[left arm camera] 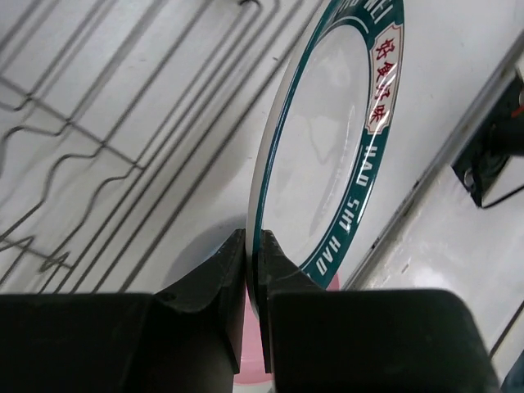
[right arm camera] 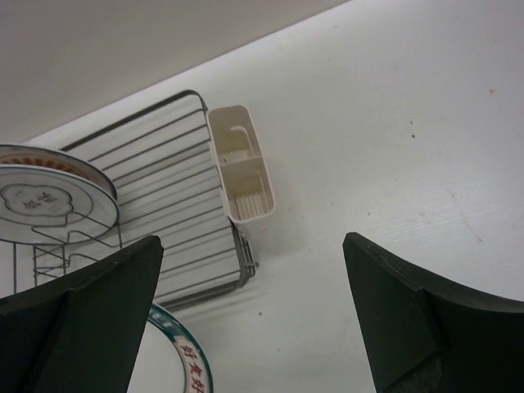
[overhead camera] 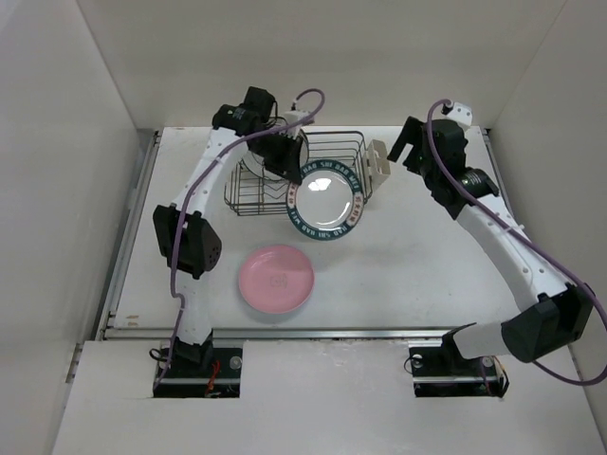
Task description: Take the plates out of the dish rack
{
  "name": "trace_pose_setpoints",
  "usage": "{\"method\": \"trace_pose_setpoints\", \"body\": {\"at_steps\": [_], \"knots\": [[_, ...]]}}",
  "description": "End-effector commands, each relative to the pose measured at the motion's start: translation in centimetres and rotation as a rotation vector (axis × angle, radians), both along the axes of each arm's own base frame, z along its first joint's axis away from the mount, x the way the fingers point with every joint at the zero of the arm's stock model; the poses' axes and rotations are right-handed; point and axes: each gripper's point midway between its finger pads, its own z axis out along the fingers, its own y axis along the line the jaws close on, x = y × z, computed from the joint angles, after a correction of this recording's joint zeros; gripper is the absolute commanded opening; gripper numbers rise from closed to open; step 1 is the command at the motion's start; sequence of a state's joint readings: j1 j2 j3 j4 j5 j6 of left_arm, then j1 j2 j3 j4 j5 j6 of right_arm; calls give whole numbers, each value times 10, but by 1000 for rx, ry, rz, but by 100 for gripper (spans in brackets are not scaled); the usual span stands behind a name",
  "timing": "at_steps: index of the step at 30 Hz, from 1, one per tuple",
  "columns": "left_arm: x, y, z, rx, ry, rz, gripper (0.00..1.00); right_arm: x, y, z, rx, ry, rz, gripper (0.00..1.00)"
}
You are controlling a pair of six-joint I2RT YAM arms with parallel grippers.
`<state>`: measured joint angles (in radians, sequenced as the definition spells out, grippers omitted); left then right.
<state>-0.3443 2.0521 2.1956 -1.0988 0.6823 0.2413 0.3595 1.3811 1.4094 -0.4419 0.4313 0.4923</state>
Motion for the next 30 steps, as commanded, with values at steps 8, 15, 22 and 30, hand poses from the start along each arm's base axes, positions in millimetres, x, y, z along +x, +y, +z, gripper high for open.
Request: {"method": "trace_pose_setpoints", "body": {"at_steps": [8, 15, 22, 30], "knots": [[-86, -94, -63, 109, 40, -351, 0, -36, -16, -13, 12, 8, -27, 97], [-75, -112, -103, 165, -7, -356, 0, -49, -22, -16, 17, 5, -39, 97], [-75, -108, -129, 209, 36, -344, 2, -56, -28, -15, 10, 1, -55, 97], [-69, -105, -137, 242, 30, -313, 23, -57, -28, -21, 3, 18, -55, 99]]}}
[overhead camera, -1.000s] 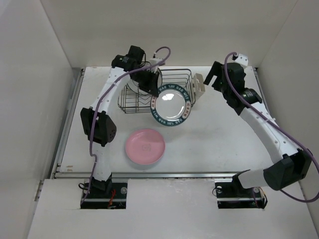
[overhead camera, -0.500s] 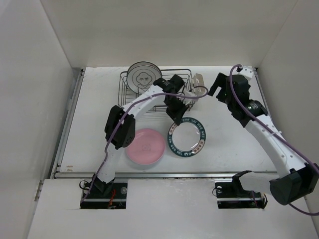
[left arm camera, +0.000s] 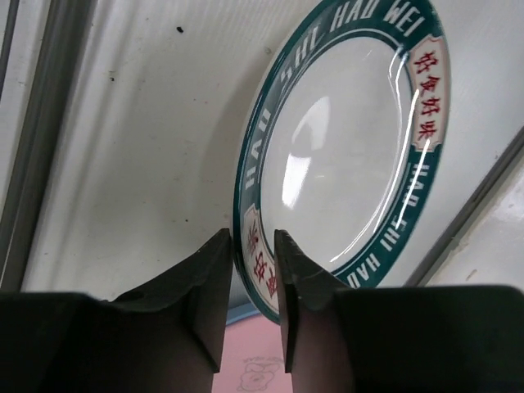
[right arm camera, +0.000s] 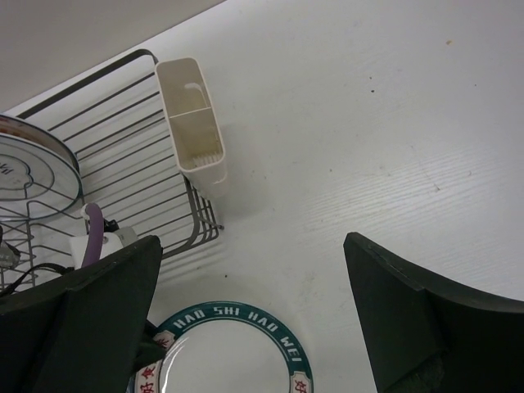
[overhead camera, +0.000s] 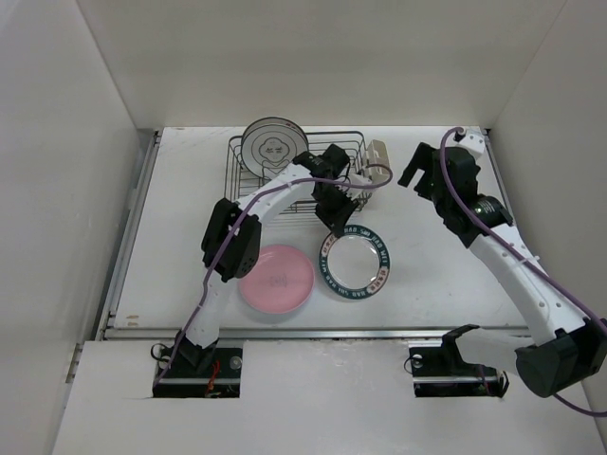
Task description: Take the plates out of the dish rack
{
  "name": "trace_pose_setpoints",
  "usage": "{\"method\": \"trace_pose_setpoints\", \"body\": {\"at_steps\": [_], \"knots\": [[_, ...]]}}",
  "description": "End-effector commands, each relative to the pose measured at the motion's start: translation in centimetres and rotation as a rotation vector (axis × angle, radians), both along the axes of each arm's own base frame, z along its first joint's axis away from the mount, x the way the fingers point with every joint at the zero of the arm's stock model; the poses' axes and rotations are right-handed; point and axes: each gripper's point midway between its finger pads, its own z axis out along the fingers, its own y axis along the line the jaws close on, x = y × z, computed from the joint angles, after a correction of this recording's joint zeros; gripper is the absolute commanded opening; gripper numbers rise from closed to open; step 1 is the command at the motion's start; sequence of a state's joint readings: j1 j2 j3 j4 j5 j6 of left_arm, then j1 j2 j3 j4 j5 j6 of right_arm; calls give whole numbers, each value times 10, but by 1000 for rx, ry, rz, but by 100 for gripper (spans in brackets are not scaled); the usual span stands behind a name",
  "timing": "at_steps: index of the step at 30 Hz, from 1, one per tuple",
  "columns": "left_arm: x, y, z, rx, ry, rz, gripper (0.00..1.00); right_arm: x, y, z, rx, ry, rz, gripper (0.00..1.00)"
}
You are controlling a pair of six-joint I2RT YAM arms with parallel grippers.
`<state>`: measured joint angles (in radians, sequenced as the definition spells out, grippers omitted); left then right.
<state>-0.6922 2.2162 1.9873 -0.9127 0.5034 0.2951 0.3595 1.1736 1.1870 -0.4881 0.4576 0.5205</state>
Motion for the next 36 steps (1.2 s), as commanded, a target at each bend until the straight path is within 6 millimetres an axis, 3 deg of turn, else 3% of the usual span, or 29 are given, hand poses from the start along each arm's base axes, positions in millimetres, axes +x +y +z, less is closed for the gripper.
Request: {"method": "trace_pose_setpoints", "body": {"at_steps": [1, 11, 14, 18, 22, 24, 26, 28, 29, 30, 31, 35, 36], "knots": [[3, 0, 1, 2, -18, 6, 25, -2, -6, 10, 5, -34, -29, 99], [2, 2, 13, 11, -20, 9, 31, -6, -9, 14, -4, -42, -34, 100], [3, 2, 36, -15, -51, 9, 31, -8, -10, 18, 0, -52, -34, 100], [8, -2, 83, -118, -120, 41, 26, -11, -7, 23, 15, -66, -15, 100], [35, 18, 127, -181, -196, 148, 26, -8, 6, 22, 17, -61, 63, 100], [52, 38, 138, -182, -213, 225, 26, -5, 17, 17, -14, -54, 148, 100], [65, 55, 154, -192, -233, 313, 26, 7, 41, 22, -9, -71, 276, 100], [91, 90, 159, -161, -269, 447, 28, 17, 55, 27, -38, -77, 364, 100], [101, 102, 159, -152, -281, 501, 28, 22, 69, 44, -24, -107, 427, 100], [113, 126, 164, -142, -289, 588, 30, 35, 78, 33, -30, -72, 460, 99], [125, 143, 163, -113, -317, 647, 30, 42, 86, 35, -28, -72, 487, 99], [149, 209, 165, -32, -373, 833, 33, 76, 117, 43, 0, -80, 591, 96], [152, 221, 160, -7, -371, 860, 36, 86, 134, 46, 13, -86, 633, 96]]}}
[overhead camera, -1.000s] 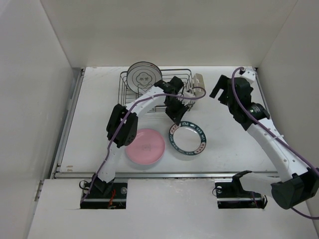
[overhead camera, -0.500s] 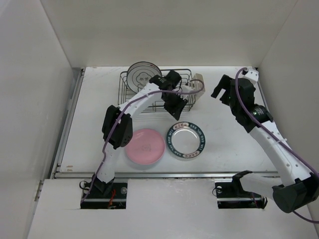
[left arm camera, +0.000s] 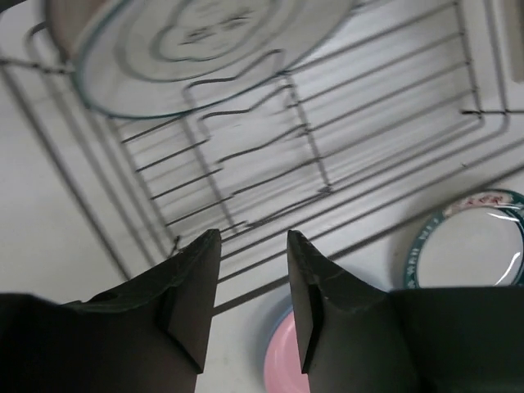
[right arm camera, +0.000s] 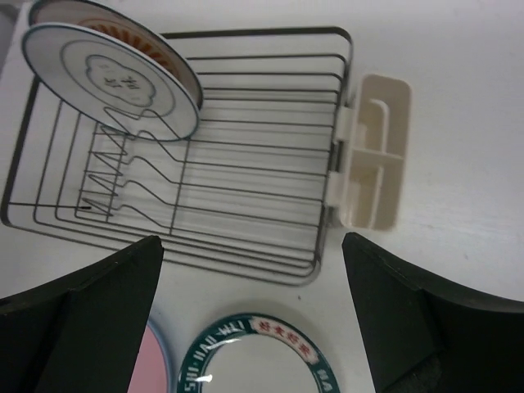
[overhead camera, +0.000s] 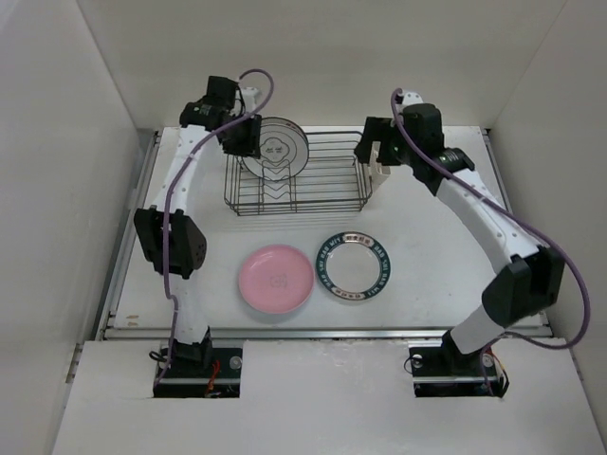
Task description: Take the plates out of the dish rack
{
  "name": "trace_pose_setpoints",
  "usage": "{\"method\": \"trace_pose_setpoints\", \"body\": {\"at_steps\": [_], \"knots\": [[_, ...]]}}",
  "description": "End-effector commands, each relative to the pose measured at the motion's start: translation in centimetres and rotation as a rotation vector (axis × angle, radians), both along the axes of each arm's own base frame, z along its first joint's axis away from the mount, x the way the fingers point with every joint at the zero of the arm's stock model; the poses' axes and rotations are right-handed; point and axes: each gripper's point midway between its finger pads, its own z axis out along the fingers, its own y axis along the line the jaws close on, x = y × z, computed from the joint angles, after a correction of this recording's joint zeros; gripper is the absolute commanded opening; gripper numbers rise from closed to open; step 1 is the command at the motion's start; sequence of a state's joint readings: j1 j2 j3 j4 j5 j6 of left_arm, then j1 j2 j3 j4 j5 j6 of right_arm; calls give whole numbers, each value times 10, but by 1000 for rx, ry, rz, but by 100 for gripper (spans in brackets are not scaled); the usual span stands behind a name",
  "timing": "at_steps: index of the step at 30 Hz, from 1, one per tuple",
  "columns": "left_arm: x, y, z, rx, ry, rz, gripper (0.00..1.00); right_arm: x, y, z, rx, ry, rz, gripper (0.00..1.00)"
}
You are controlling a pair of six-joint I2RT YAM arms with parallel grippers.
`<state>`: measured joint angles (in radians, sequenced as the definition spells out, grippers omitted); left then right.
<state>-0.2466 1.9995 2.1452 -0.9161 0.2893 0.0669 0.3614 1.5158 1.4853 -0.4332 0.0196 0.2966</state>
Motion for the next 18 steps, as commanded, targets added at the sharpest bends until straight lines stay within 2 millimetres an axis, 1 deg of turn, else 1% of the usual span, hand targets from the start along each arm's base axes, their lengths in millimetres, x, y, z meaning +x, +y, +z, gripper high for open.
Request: {"method": "trace_pose_setpoints", "body": {"at_steps": [1, 2, 3, 4, 5, 6, 7, 9, 10, 11, 12, 13, 14, 15, 16, 17, 18], "knots": [[10, 56, 16, 63, -40, 203, 36, 25, 40, 44, 65, -115, 156, 96], [14, 67, 12, 78, -42, 233, 37, 31, 47, 46, 67, -120, 165, 96], [16, 78, 7, 85, -34, 273, 37, 34, 57, 58, 78, -140, 188, 96], [16, 91, -3, 105, -14, 301, 39, 45, 61, 46, 72, -118, 188, 95], [20, 108, -14, 114, 8, 354, 39, 47, 70, 44, 76, -115, 208, 95], [23, 119, -17, 134, 3, 385, 39, 54, 73, 45, 79, -123, 208, 95], [26, 126, -32, 146, 35, 407, 39, 59, 83, 38, 80, -113, 227, 95], [27, 139, -46, 171, 71, 436, 39, 66, 94, 36, 89, -124, 248, 95], [28, 139, -53, 175, 84, 435, 39, 68, 102, 33, 95, -125, 267, 95], [30, 141, -59, 192, 93, 433, 39, 77, 106, 25, 92, -115, 267, 95], [31, 145, -59, 192, 94, 442, 39, 78, 114, 19, 82, -111, 281, 95], [31, 145, -66, 195, 107, 441, 39, 83, 116, 14, 81, -105, 281, 95], [31, 151, -66, 195, 108, 451, 39, 87, 119, 17, 87, -113, 290, 95], [32, 155, -72, 197, 121, 459, 39, 93, 128, 1, 81, -93, 298, 95], [33, 153, -79, 191, 138, 451, 39, 96, 130, -6, 79, -85, 298, 95], [33, 151, -83, 185, 148, 445, 40, 102, 135, -1, 90, -109, 307, 95], [37, 157, -88, 186, 156, 455, 40, 110, 138, -18, 84, -91, 307, 95]]}}
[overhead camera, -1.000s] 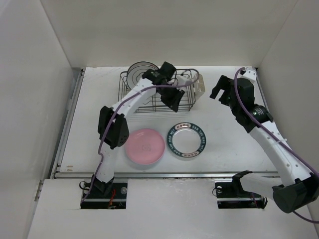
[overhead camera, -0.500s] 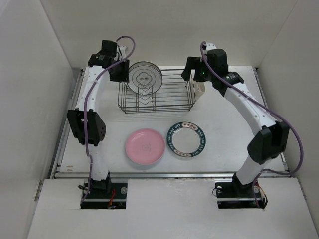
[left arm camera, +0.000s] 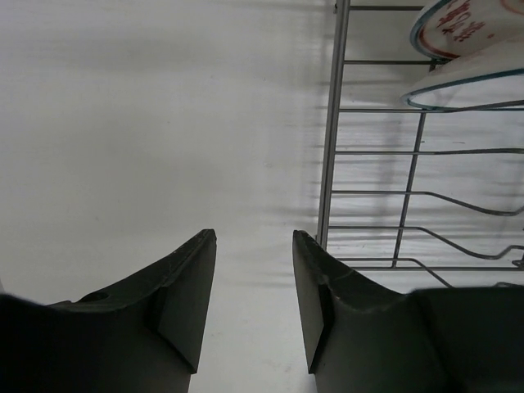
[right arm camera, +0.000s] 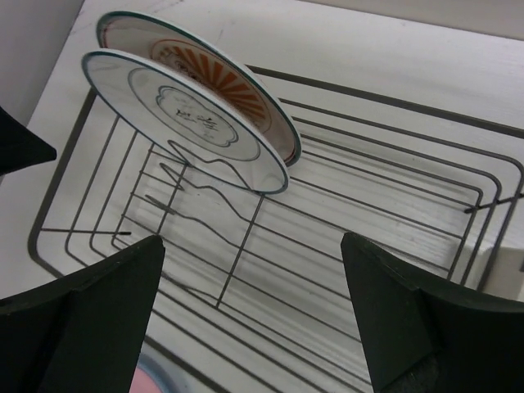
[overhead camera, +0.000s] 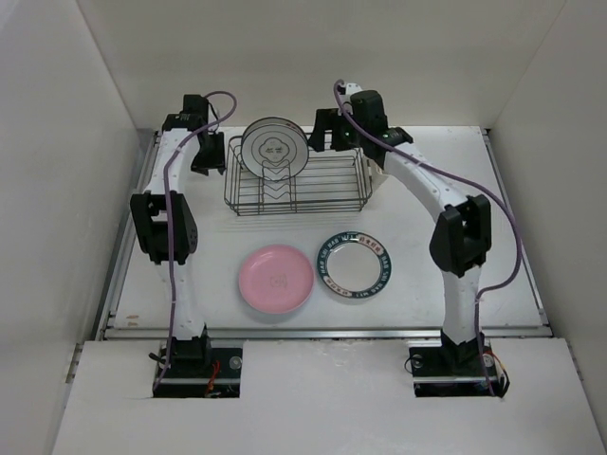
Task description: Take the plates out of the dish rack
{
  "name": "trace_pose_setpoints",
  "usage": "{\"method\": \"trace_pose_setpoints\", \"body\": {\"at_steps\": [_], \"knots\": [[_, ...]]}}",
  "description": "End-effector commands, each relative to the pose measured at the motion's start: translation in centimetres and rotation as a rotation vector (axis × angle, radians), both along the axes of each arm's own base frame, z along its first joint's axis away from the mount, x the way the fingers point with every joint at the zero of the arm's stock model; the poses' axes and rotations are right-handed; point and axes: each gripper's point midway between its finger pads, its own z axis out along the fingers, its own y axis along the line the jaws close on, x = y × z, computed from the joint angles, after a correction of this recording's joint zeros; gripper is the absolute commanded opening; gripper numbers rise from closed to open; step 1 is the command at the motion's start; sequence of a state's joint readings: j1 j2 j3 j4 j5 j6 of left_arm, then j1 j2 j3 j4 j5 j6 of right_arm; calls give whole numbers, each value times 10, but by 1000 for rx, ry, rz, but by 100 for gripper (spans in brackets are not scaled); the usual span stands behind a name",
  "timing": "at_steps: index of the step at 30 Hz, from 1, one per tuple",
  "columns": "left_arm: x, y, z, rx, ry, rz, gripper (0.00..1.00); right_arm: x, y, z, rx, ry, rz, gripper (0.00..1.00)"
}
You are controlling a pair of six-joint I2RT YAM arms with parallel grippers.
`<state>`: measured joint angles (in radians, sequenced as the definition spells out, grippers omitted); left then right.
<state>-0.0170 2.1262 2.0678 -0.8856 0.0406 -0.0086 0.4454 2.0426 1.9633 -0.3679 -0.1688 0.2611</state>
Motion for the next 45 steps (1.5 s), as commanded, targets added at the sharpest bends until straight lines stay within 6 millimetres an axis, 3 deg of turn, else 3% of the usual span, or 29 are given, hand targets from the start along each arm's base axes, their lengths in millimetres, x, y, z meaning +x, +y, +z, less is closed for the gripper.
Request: {"method": "trace_pose_setpoints", "body": {"at_steps": [1, 6, 9, 13, 15, 16, 17, 19, 24, 26, 28, 29, 34, 40, 45], "knots": [[5, 6, -5, -16, 7, 20, 40, 23, 19, 13, 43, -92, 36, 94], [7, -8, -13, -107, 37, -18, 40, 47, 40, -15, 65, -77, 71, 83], [6, -19, -16, -162, 46, -55, 40, 53, 51, -22, 78, -95, 89, 81], [6, -24, -19, -190, 55, -69, 35, 58, 60, -26, 109, -114, 119, 71], [3, -26, -24, -202, 75, -72, 28, 61, 66, -33, 124, -112, 132, 63], [5, -28, -26, -212, 77, -77, 26, 59, 73, -28, 137, -132, 152, 60], [8, -28, -22, -211, 65, -78, 23, 58, 78, -28, 155, -129, 170, 49], [8, -30, -30, -220, 84, -80, 17, 57, 81, -34, 160, -122, 190, 42], [4, -36, -45, -258, 134, -90, 2, 62, 85, -43, 160, -127, 167, 44], [1, -38, -49, -271, 154, -93, 0, 65, 85, -45, 158, -130, 158, 46], [1, -40, -53, -281, 163, -96, 0, 69, 85, -56, 150, -121, 147, 41], [1, -40, -53, -277, 162, -104, 0, 68, 88, -51, 158, -126, 163, 38], [-2, -43, -52, -294, 171, -110, 0, 65, 92, -46, 182, -133, 192, 0], [-1, -50, -54, -342, 178, -78, 0, 59, 75, 17, 191, -261, 134, 0], [-1, -49, -57, -345, 183, -44, 0, 43, 57, 106, 245, -434, 95, 0]]}}
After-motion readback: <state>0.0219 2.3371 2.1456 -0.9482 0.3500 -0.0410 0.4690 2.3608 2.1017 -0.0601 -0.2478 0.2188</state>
